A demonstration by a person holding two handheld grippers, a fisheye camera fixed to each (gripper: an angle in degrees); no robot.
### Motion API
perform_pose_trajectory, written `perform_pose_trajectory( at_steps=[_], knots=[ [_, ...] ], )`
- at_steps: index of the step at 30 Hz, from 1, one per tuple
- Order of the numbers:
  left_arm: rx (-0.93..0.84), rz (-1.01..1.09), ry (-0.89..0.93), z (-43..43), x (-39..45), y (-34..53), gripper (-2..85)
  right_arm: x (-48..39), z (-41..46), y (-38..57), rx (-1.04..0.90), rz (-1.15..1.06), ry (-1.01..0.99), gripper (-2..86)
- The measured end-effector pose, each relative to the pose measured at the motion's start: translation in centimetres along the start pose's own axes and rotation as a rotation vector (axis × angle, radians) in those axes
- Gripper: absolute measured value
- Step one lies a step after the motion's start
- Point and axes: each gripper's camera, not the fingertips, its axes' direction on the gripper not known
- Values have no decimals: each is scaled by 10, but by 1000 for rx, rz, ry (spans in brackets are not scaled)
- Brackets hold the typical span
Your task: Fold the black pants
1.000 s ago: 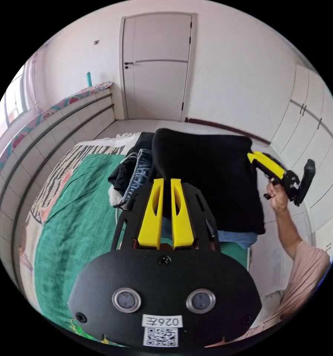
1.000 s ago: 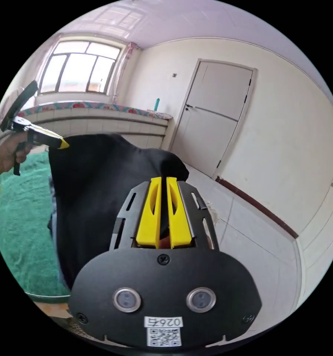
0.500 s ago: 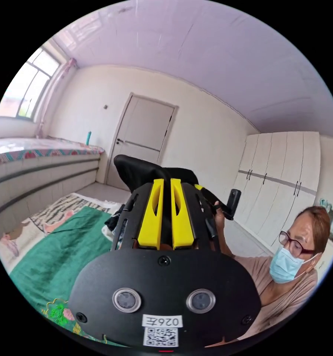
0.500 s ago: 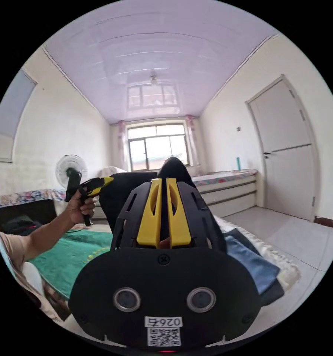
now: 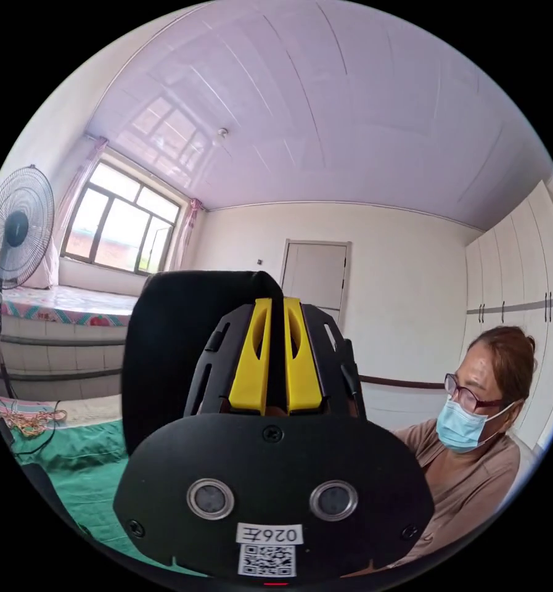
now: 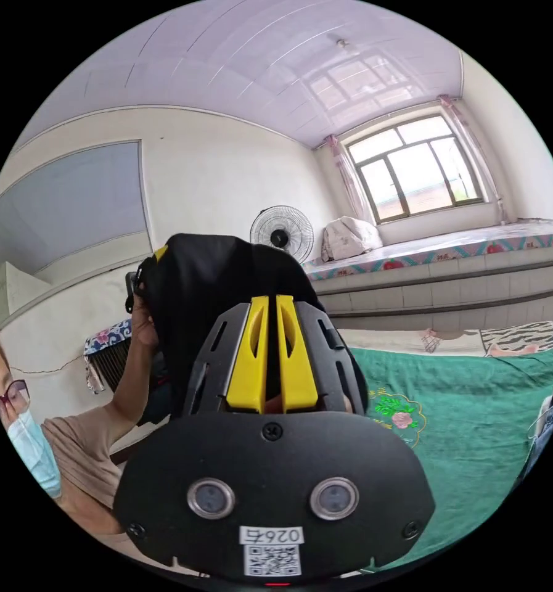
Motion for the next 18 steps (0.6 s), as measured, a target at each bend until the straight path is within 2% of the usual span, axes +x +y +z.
perform_pose_trajectory(
  at_steps=[3,6,8,9,11,14,18],
  knots=[
    [-52,28,22,5,15,29,23,-11,45,26,-48,19,27,-13],
    [-207,-22,107,70,10,104,32,14,97,70,-199,85,152,-11],
    [-439,-134,208,147,-12,203,39,47,138,114,-378,126,274,-9],
    [-520,-187,236,166,-20,232,38,56,144,127,-403,138,309,-8],
    [-803,-392,377,216,-47,352,17,91,161,165,-527,188,449,1],
    [-816,-557,597,207,-58,441,-4,113,171,172,-583,226,474,14],
    [-699,-518,668,157,-71,459,-9,98,192,178,-595,153,406,17]
  ],
)
